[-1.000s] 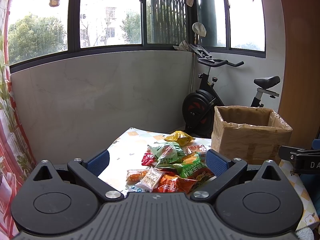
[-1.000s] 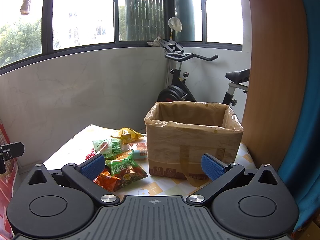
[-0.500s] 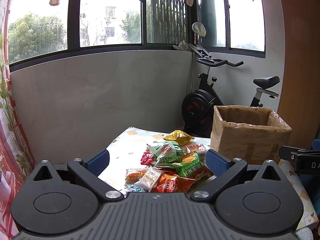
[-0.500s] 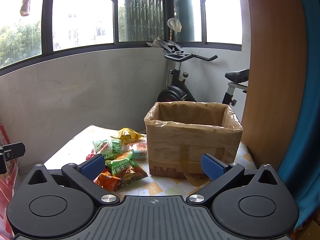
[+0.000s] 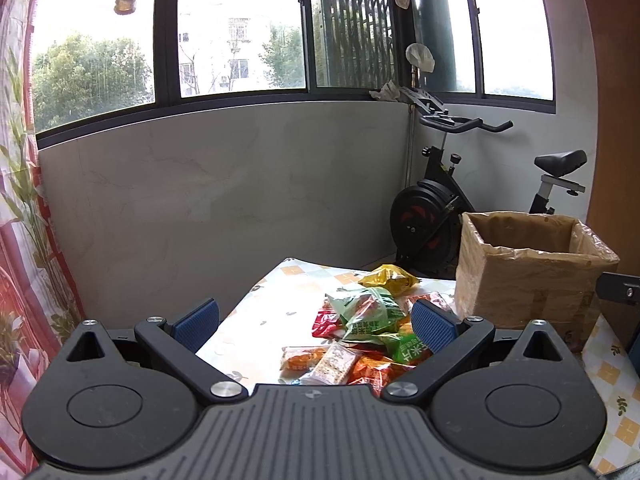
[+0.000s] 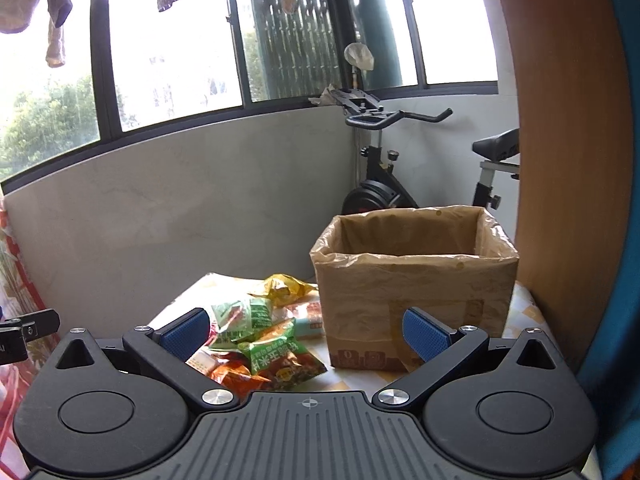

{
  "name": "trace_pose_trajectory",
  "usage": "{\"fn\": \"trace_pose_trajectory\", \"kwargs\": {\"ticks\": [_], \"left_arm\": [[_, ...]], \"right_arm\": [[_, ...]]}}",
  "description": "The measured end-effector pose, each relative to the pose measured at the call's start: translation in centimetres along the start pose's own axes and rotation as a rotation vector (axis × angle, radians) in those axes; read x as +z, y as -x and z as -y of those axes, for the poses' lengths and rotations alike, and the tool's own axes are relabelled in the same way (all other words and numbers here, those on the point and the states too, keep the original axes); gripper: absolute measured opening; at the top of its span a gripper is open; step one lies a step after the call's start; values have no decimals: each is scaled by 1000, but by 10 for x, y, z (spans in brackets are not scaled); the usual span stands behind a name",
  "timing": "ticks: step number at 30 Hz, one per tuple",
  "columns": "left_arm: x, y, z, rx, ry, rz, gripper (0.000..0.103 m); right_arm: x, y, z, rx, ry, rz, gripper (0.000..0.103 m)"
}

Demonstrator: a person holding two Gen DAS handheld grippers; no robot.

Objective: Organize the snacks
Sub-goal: 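Move the left tool to the cracker pack while the right tool approaches the orange bag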

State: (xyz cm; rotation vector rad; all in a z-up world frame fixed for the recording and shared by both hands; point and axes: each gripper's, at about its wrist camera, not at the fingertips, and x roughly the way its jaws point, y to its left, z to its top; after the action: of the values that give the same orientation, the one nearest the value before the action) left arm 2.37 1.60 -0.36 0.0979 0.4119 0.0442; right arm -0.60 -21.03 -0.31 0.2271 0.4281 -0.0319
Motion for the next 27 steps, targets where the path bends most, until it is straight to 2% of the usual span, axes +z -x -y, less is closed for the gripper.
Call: {"fn": "trace_pose_trajectory", "kwargs": {"ticks": [5,10,12,16,22,25,27], "left_arm": [[13,-34,-22,41,39,-15,102],[25,-70,-31,61,16,11,102],[30,-84,-35,63,12,14,102],[33,-113,-40,70,12,31,102],[31,-172,-40,44,9,-3,101],[29,-200,-37,18,12,-18,95],[33,-216,-37,-1,26,-42,95]], "right_arm": [[13,-36,15,21,-24,24,103],[25,-83,23,38,-38,-11,103],[27,-99,21,33,-25,2,103],[19,-137,12,24,0,10,103],[1,-196,-2,28,12,5,103],[-12,-221,-5,10,28,20,102],[-16,-234,-5,17,15,7,101]]}}
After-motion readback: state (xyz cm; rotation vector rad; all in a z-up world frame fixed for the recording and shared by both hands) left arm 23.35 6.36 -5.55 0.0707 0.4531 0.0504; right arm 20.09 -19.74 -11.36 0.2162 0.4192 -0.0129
